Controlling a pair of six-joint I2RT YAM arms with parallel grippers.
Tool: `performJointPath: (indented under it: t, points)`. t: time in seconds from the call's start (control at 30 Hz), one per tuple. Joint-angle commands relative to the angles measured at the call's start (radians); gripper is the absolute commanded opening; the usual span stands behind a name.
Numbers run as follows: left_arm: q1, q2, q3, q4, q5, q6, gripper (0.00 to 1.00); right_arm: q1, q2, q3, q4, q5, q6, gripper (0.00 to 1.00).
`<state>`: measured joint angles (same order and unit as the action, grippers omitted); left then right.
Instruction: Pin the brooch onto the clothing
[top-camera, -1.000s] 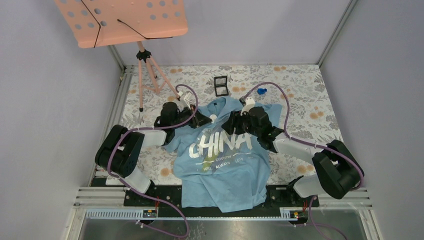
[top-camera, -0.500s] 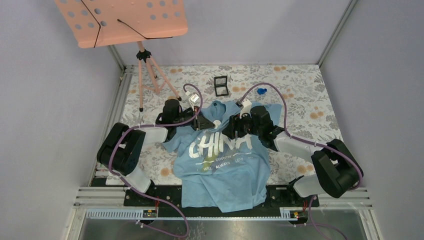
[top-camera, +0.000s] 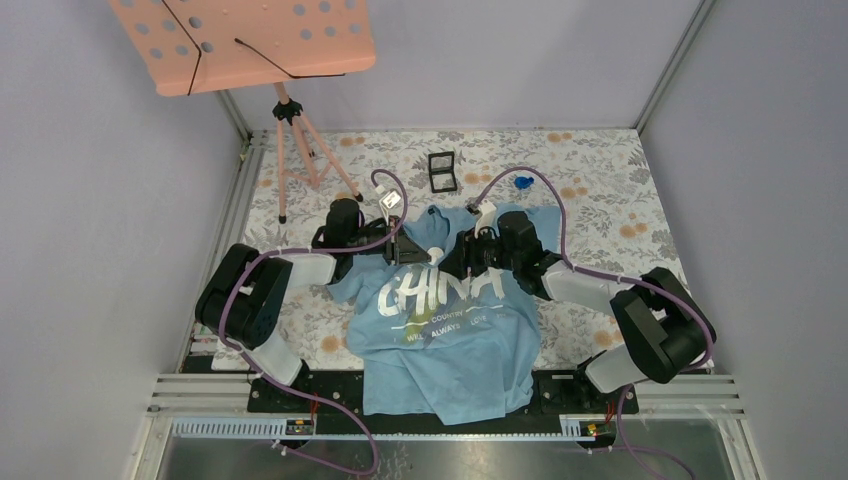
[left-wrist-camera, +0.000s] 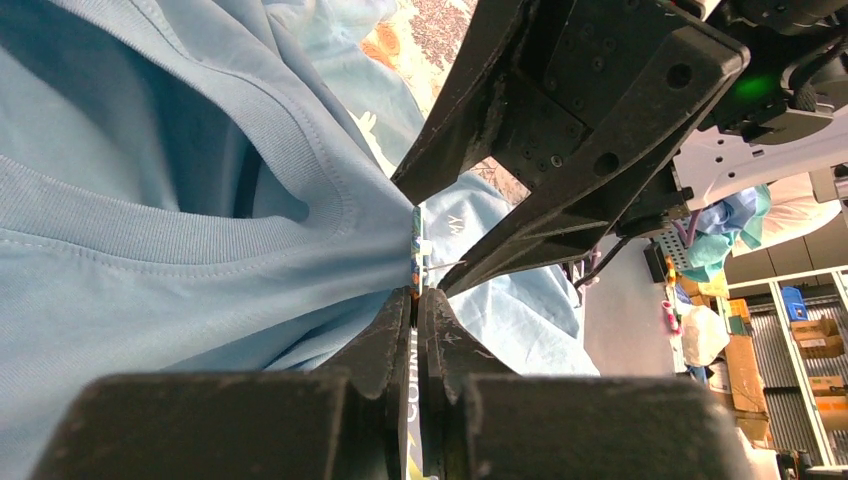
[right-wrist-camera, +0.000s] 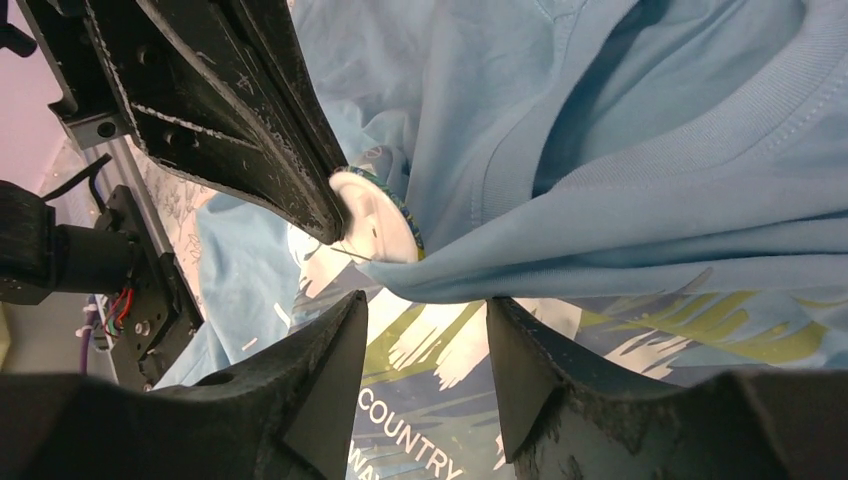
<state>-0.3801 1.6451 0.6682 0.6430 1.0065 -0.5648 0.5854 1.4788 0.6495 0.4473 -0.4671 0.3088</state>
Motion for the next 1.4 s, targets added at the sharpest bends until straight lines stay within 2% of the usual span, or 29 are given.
performJointPath:
  t: [0.0,0.43,0.7,0.97,1.37]
  points:
    - [-0.005,-0.005,0.015,0.075,0.069,0.025,0.00,-0.011,0.018,0.028,0.075,-0.054,0.023,0.54]
    - [-0.023,0.003,0.018,0.085,0.112,0.034,0.00,-0.047,0.038,0.018,0.148,-0.138,0.082,0.45]
    - [-0.043,-0.003,0.038,0.010,0.133,0.088,0.00,-0.065,0.055,0.038,0.127,-0.212,0.087,0.41]
    - [-0.062,0.001,0.044,-0.003,0.155,0.109,0.00,-0.066,0.081,0.037,0.159,-0.209,0.122,0.41]
    - [-0.086,-0.010,0.059,-0.079,0.158,0.176,0.00,-0.066,0.116,0.068,0.090,-0.130,0.152,0.36]
